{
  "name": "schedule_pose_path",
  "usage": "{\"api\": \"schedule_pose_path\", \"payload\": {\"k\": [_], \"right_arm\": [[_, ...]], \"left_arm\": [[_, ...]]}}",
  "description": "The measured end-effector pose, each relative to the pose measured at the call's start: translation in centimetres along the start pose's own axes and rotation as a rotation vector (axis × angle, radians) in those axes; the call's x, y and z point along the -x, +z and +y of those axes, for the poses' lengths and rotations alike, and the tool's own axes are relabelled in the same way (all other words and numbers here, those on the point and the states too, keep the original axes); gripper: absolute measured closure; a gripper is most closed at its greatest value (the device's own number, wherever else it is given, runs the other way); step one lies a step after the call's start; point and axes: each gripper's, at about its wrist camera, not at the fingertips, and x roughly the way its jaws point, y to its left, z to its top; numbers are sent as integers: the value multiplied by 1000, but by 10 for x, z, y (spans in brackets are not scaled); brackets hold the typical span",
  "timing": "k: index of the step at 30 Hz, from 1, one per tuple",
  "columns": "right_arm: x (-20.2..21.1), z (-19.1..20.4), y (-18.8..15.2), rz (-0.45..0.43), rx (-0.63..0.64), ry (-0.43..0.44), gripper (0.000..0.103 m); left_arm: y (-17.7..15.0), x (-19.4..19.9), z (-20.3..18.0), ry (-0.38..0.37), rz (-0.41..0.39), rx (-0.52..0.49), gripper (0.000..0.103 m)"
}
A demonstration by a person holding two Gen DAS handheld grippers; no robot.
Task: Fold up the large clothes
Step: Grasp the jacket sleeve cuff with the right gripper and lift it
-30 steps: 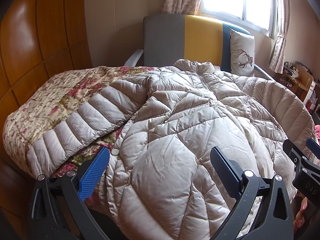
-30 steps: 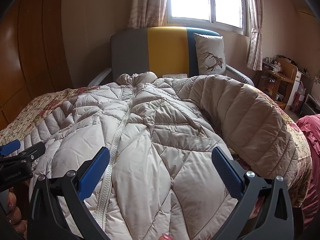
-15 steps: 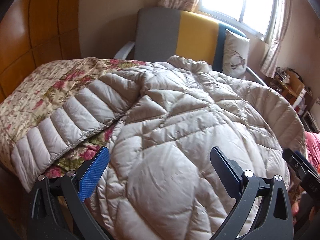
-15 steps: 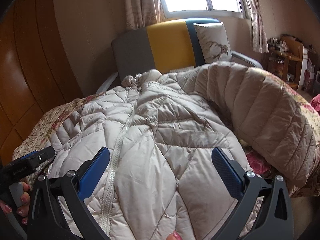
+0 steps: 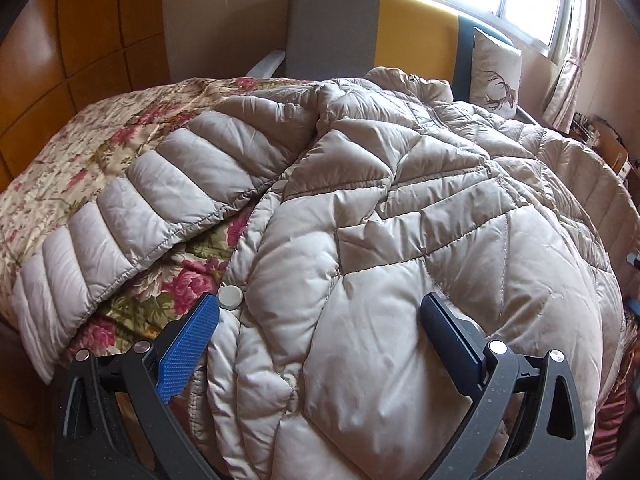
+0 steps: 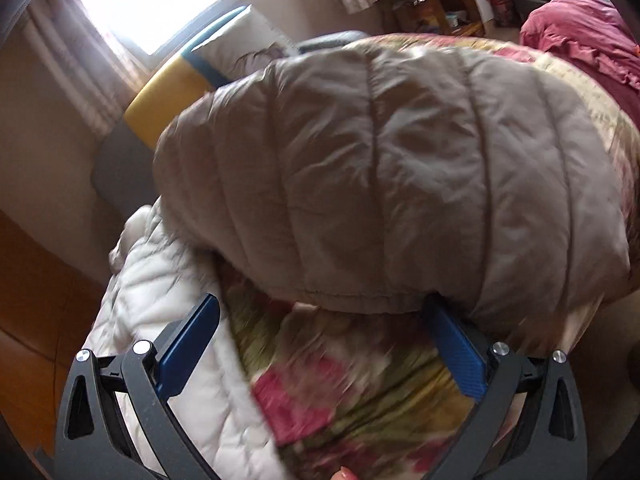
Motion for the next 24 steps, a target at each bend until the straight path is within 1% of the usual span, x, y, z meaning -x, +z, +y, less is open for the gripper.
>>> {"api": "schedule_pose_path", "payload": {"k": [1,3,5,8,9,11,12,13,16,17,19,20,21,22,23,24], "right_arm": [[2,-8,12,-22,-30,-21,2],[7,-20,23,-40,-89,6,2],[10,-24,20,-27,-121,64,2],[1,-28,9,43,-128,122,2],[-3,-28,9,49,-131,130,2],[-3,-30,17,26,-147,133,4],[-9,-32,20,18,-160,144,9],[-11,-31,25,12,-178,155,12],[-29,-41,40,-15,-258,98,26],[-35,-45,46,-27,-289,92,32],[-46,-55,57,-41,-342,100,35],[-50,-57,61,-41,-356,95,39],[-53,-57,66,-42,-355,87,45],[-57,-55,70,-36,-339,84,60],[-61,-55,74,-16,-317,88,71],[-64,-54,78,3,-303,88,95]], "left_arm": [[0,1,2,-7,-4,6,3],[1,3,4,-19,-12,23,3],[1,6,8,-43,-24,52,3],[5,10,13,-73,-50,78,3],[6,11,14,-79,-55,78,3],[9,14,12,-89,-74,75,3],[10,15,12,-87,-81,75,3],[12,17,12,-83,-87,78,3],[14,20,12,-84,-99,89,3],[14,21,12,-85,-102,92,3],[14,21,12,-85,-99,91,3],[14,21,12,-77,-95,90,3],[14,21,12,-73,-93,89,3],[14,20,13,-72,-91,89,3],[13,20,13,-70,-88,88,3],[13,19,13,-67,-86,86,3]]}}
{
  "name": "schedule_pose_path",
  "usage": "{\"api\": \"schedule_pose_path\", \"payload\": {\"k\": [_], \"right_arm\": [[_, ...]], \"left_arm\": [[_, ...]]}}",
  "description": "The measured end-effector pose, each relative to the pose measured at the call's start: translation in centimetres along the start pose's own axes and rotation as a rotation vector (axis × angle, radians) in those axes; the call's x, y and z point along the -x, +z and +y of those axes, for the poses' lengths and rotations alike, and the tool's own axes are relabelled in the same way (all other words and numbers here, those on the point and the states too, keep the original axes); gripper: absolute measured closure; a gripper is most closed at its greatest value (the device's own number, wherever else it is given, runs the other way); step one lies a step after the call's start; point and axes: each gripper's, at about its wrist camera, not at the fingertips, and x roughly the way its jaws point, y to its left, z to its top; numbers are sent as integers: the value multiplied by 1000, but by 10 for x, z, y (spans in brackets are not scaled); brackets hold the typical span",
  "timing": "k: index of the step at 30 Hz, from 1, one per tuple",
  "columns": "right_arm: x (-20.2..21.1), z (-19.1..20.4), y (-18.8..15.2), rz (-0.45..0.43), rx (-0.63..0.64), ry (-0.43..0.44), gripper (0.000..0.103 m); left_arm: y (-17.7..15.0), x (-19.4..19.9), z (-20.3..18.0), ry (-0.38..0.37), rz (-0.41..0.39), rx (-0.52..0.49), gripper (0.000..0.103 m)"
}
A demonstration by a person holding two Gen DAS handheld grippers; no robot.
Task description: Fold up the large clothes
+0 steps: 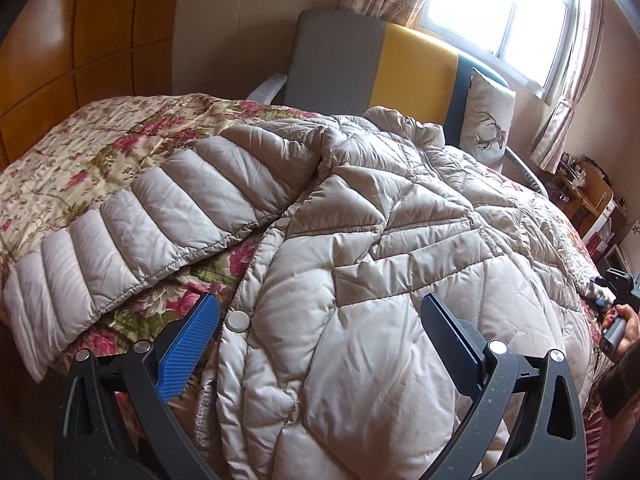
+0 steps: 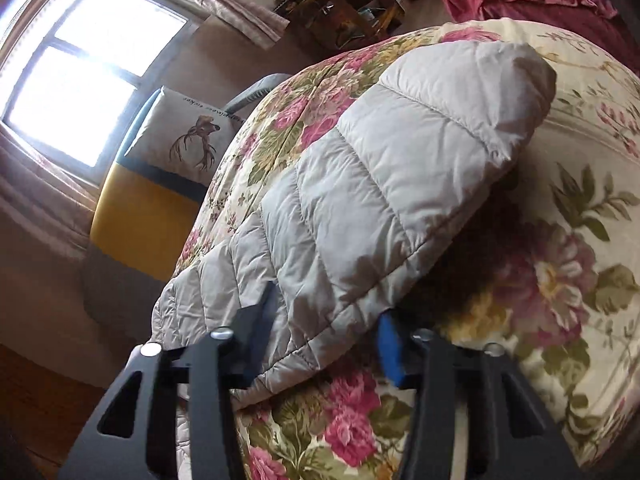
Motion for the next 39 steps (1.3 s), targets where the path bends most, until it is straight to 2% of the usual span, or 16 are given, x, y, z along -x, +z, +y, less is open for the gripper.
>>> {"api": "schedule_pose_path", "payload": {"k": [2,6,9,11,14,16,20,23,27,31,33,36,39], "right_arm": [[1,10,7,-21,35,-5,97],[24,31,28,-147,156,-66,99],[26,35,50,-198,167,-121,99],[13,32,58,-197,150,-168,99],[-11,19,53,-135,139,-245,99],[-20,19,45,-124,165,-279,99],[-12,40,29,-164,242,-308,99],[2,75,18,-222,339,-297,99],[13,151,-19,-303,613,-289,99],[7,225,-86,-349,941,-290,99],[-6,253,-131,-334,1115,-299,99],[-39,277,-200,-263,1367,-331,98],[-74,277,-252,-185,1510,-364,99]], "left_arm": [[-1,1,1,3,-1,-1,3],[-2,3,2,12,-11,-6,3],[-4,2,2,14,-6,-15,3],[-6,-2,3,13,12,-25,3],[-12,-13,2,8,73,-30,3],[-15,-15,2,5,86,-31,3],[-15,-14,5,-6,75,-27,3],[-14,-14,9,-1,69,-8,3],[-9,-13,19,8,54,36,3],[-5,-10,32,14,36,82,3],[-4,-7,38,26,25,104,3],[-2,-5,48,19,23,143,3],[-1,-3,57,22,21,176,3]]}}
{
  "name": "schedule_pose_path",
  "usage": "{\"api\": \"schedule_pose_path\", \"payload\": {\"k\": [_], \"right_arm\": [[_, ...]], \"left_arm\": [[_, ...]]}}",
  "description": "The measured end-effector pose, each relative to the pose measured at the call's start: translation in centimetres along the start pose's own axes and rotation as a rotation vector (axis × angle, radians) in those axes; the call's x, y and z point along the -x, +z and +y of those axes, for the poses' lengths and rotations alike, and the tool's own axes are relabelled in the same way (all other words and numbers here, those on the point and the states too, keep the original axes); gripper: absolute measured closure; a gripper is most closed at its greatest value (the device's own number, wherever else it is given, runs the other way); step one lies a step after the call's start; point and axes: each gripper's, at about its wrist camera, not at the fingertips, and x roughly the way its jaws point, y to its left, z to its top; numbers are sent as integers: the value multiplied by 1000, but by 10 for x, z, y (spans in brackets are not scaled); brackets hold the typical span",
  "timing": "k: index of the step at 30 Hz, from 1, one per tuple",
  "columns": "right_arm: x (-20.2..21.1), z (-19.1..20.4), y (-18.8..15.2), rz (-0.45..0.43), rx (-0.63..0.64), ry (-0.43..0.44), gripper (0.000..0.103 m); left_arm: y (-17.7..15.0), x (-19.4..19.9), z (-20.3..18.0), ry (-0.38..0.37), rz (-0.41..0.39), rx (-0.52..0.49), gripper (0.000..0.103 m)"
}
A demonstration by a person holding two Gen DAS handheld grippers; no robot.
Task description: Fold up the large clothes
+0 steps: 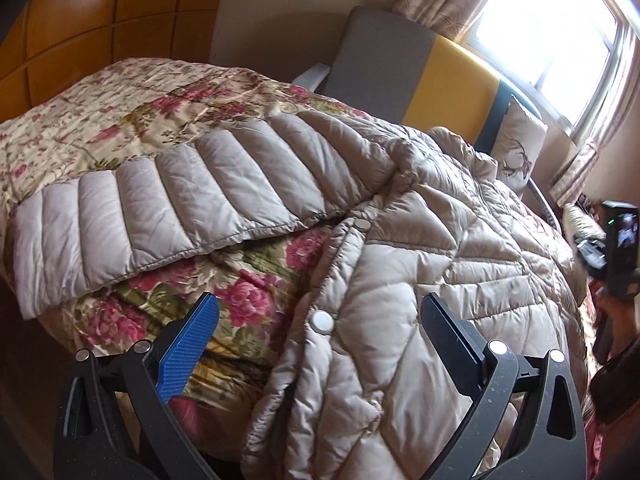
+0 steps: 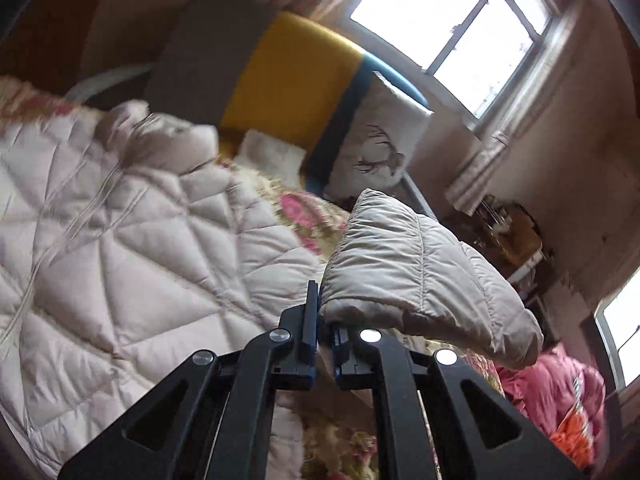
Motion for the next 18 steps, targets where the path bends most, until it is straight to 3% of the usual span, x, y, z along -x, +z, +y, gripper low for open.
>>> {"api": "schedule_pose_path", "payload": {"k": [3,5,7,9,11,12,13,15,18], "right_arm": [[-14,38,-7,37,87,-7,99],[-18,57,-13,42,132,16,92],[-19,65,-19,50,141,62,71],[-20,59,-26,58,104,103,62],[-14,38,-31,61,-34,180,38],[-11,22,-35,52,-130,241,15],[-8,1,-40,27,-246,317,4],[-6,-41,-50,-16,-494,430,4],[-23,-99,-76,-28,-914,511,5]], "left_arm": [[2,4,7,17,-15,19,3],[5,5,11,23,-18,29,3],[6,5,12,24,-18,40,3],[9,5,11,15,-14,44,3],[11,5,7,9,-14,40,3],[13,5,4,5,-15,36,3],[15,5,0,-1,-15,29,3],[20,5,-6,-18,-21,22,3],[25,3,-18,-22,-32,-4,3]]}}
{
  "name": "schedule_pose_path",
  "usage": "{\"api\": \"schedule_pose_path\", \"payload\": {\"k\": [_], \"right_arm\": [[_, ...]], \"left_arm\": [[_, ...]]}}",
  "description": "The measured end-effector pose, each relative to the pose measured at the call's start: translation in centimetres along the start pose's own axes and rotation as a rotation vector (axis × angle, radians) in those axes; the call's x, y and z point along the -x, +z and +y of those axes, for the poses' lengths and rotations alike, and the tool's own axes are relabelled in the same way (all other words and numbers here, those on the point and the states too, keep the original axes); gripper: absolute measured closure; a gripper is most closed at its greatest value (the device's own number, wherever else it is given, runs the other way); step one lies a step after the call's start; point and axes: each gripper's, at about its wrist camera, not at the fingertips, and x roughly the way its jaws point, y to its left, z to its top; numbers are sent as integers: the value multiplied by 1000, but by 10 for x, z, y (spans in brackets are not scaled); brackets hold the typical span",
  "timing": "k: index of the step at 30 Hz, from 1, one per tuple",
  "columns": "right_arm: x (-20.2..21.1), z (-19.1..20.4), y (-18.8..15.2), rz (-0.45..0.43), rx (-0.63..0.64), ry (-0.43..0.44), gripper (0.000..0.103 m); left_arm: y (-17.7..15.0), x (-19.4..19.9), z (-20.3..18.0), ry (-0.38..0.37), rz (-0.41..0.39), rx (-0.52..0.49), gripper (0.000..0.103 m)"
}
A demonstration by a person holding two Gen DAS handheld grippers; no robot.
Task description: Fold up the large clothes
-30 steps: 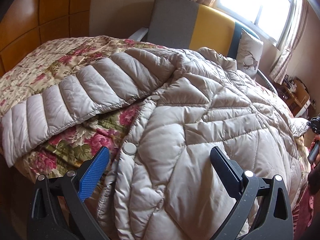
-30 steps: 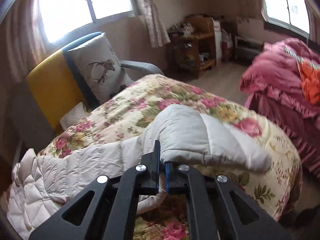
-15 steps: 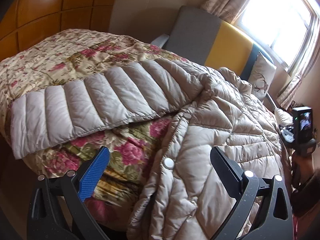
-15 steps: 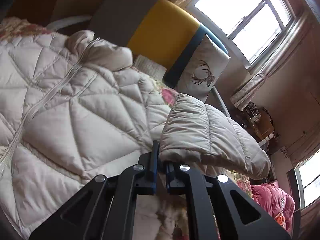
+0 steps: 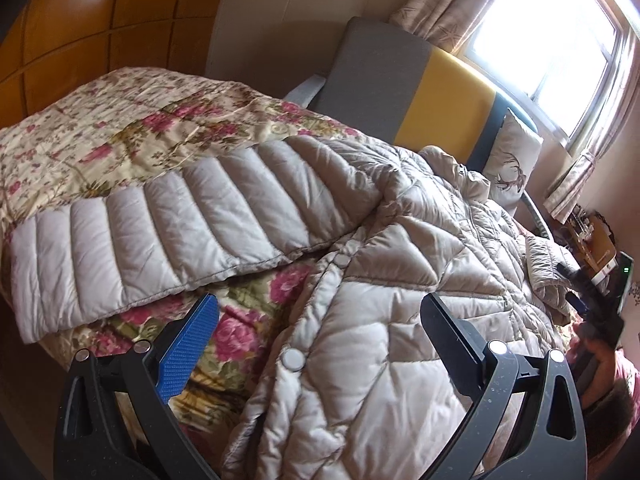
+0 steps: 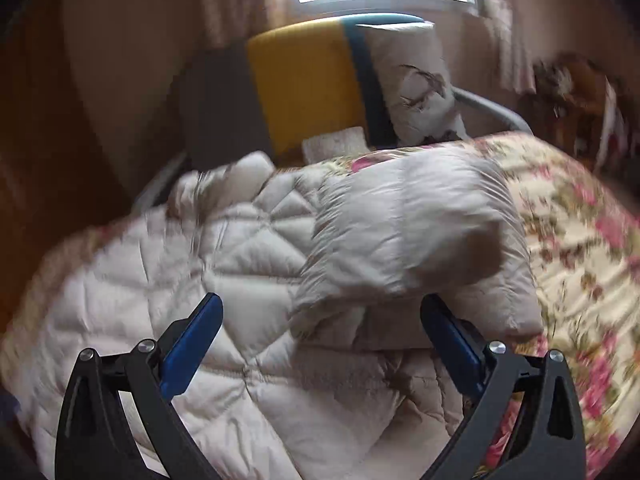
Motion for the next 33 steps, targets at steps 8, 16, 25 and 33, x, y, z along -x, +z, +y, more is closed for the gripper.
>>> {"api": "schedule_pose_path", "payload": {"k": [8,16,25,33], "right_arm": [[-28,31,32,83,131,10,79],[-14,63,-9,92,288,32,12],[9,-47,20,-117,34,-519,2],[10,-46,-9,-169,54,-432,2]], "left_arm": [[6,-5,-24,-22,1,-50,3],[26,-10,-58,-78,13,-99,3],[65,-59,-155,-233,31,-243,3],[80,-163,-246,-279,152,-346,10]]}}
